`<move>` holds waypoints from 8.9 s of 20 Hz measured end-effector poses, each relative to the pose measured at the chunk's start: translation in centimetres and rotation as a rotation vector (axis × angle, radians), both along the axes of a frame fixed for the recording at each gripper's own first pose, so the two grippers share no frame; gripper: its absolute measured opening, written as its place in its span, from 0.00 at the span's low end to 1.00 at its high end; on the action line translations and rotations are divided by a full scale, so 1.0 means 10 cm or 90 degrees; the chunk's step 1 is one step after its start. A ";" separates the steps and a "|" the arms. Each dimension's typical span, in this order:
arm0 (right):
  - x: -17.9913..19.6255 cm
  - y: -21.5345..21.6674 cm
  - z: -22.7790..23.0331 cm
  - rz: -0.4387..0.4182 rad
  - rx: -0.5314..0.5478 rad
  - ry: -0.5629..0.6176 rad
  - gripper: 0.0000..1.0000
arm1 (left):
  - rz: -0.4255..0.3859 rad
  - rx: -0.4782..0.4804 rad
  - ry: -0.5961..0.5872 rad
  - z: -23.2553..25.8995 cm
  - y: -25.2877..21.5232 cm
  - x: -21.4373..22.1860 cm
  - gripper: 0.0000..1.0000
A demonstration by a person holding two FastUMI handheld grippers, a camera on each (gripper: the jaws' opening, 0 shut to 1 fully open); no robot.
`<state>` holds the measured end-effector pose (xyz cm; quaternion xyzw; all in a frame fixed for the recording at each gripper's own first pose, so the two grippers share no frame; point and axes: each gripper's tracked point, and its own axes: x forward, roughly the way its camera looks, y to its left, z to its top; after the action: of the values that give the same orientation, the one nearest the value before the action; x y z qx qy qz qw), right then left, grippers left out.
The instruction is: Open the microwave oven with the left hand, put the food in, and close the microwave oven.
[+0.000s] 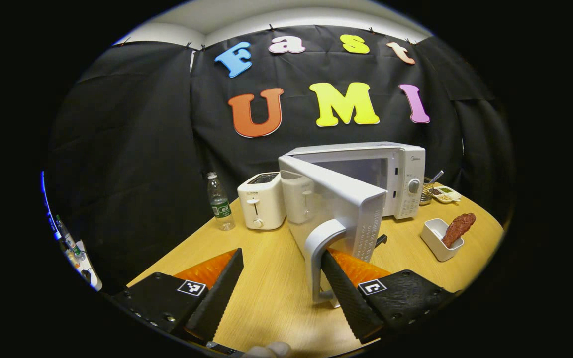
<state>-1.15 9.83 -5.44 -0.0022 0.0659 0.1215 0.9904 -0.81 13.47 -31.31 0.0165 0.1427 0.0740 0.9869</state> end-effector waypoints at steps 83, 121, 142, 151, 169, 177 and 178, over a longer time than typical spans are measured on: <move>2.16 2.27 -2.55 -0.037 0.705 0.304 0.09 | -0.121 0.027 -0.068 1.46 -0.16 -0.51 0.95; 3.22 2.65 -2.88 -0.172 0.282 0.149 0.89 | -0.091 0.030 -0.075 1.33 0.21 -0.23 0.95; 0.59 0.94 -0.56 -0.048 0.085 0.088 0.89 | -0.025 0.023 -0.094 1.24 0.91 -0.31 0.95; -0.03 0.62 -0.48 -0.069 0.069 0.125 0.90 | -0.034 -0.031 -0.058 0.65 1.22 -0.07 0.54; -0.32 0.17 -0.17 -0.130 0.057 0.128 1.00 | -0.100 -0.022 -0.014 -0.17 1.00 0.31 0.00; -0.36 0.03 -0.09 -0.126 0.059 0.120 1.00 | -0.200 -0.020 -0.036 0.02 0.15 0.31 0.10; -0.37 -0.02 -0.09 -0.130 0.059 0.121 0.90 | -0.211 -0.021 -0.038 0.03 0.03 0.33 0.00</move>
<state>-4.89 9.60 -6.31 0.0617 0.1538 0.0226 0.9859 2.47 13.77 -31.01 0.0213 0.1098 -0.0918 0.9895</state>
